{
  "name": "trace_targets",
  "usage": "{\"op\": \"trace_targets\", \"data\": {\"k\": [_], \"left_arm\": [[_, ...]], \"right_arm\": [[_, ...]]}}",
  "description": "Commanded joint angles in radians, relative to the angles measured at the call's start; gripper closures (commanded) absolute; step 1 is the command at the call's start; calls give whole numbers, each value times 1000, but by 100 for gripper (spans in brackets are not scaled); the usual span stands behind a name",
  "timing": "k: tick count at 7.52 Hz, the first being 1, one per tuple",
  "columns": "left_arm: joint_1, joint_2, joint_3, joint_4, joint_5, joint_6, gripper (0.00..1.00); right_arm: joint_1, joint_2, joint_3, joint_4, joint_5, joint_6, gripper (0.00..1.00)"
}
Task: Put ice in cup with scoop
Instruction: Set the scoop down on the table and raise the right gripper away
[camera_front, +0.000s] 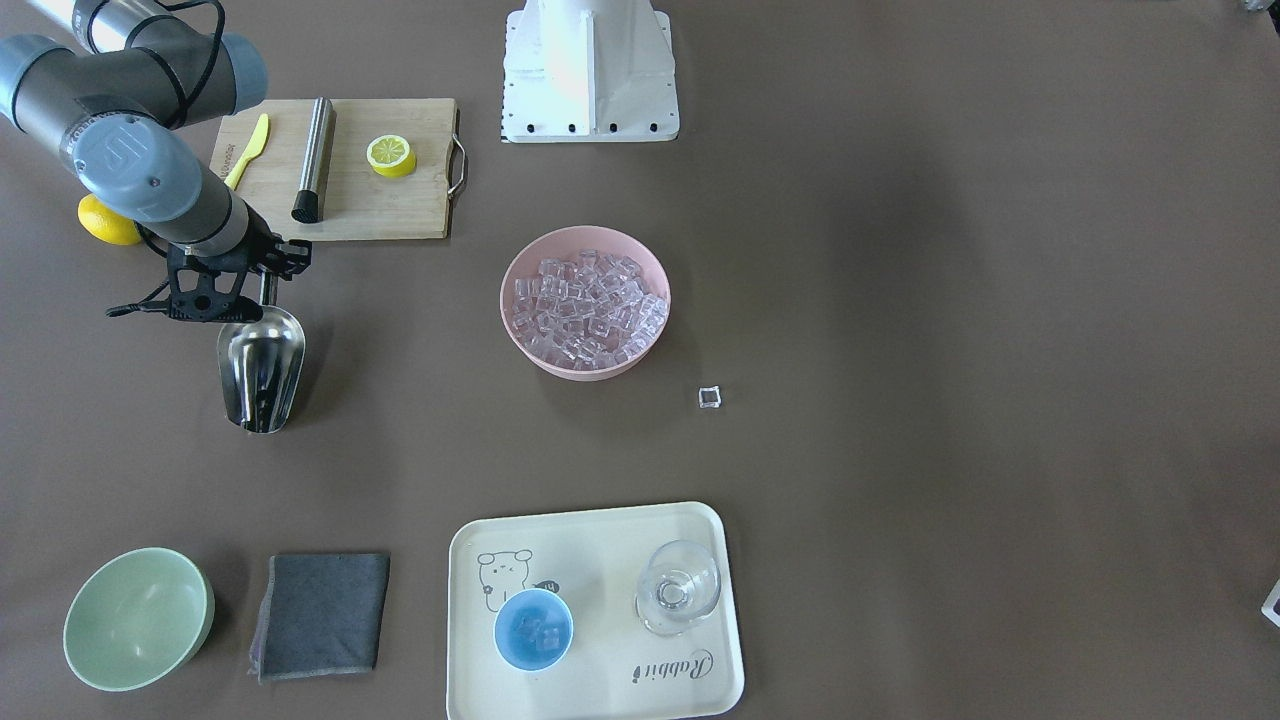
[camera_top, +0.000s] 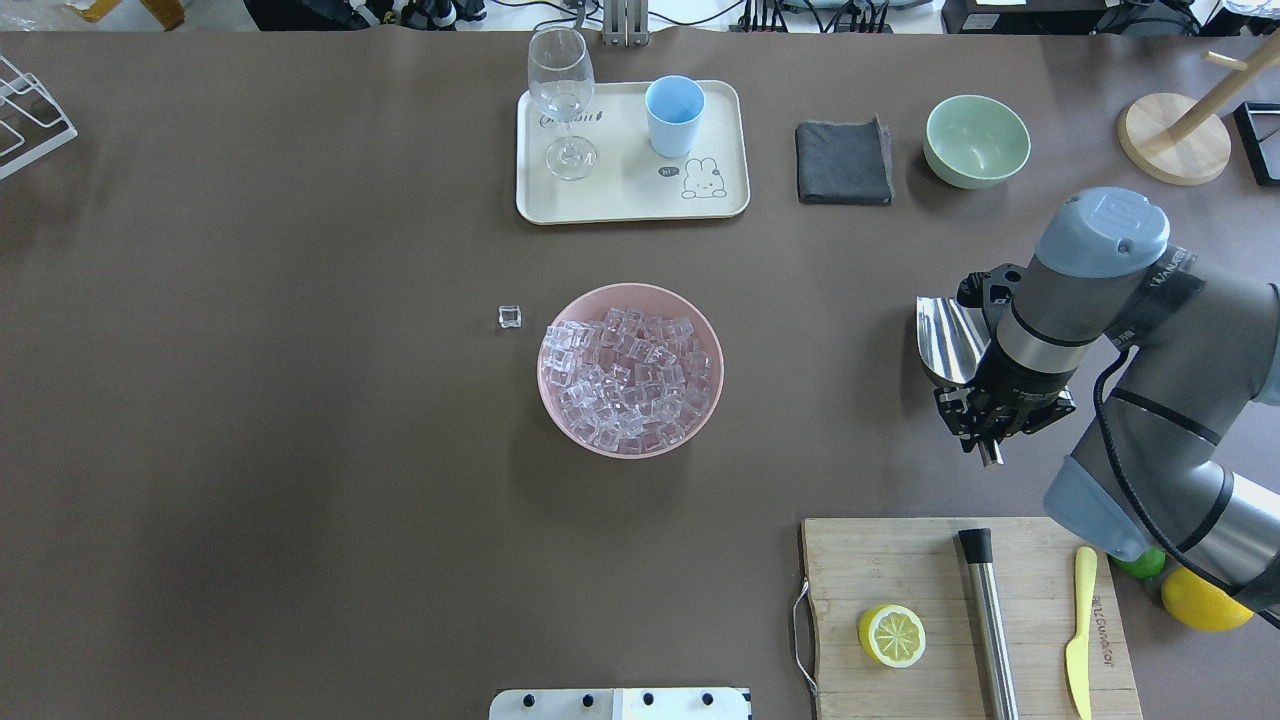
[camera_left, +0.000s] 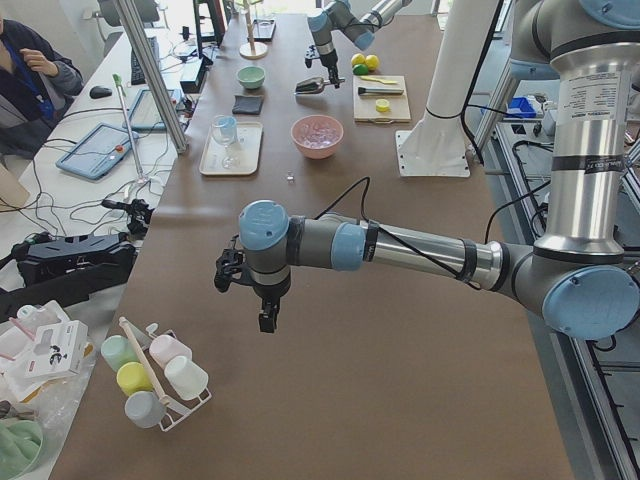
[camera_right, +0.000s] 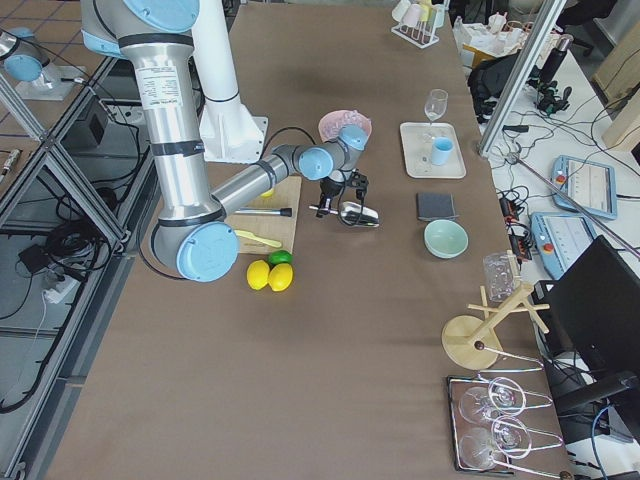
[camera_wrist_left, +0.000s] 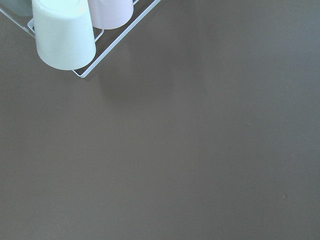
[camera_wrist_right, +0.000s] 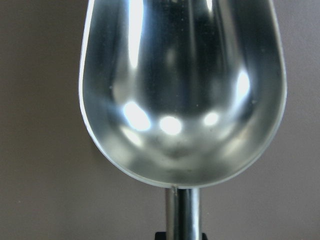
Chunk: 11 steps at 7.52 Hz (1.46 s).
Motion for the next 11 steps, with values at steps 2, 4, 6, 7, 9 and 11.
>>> {"op": "trace_targets", "data": {"k": [2, 4, 6, 7, 9, 11], "left_arm": [[0, 0, -2, -1, 1, 0, 2], [0, -1, -2, 0, -1, 0, 2], [-2, -1, -3, -1, 1, 0, 2], [-2, -1, -3, -1, 1, 0, 2], [-2, -1, -3, 0, -1, 0, 2], [-2, -1, -3, 0, -1, 0, 2]], "right_arm": [[-10, 6, -27, 6, 2, 1, 100], [-8, 7, -23, 8, 2, 1, 48], [18, 17, -15, 23, -6, 2, 0], [65, 18, 9, 23, -7, 3, 0], [235, 8, 99, 22, -26, -10, 0], [414, -44, 152, 9, -60, -92, 0]]}}
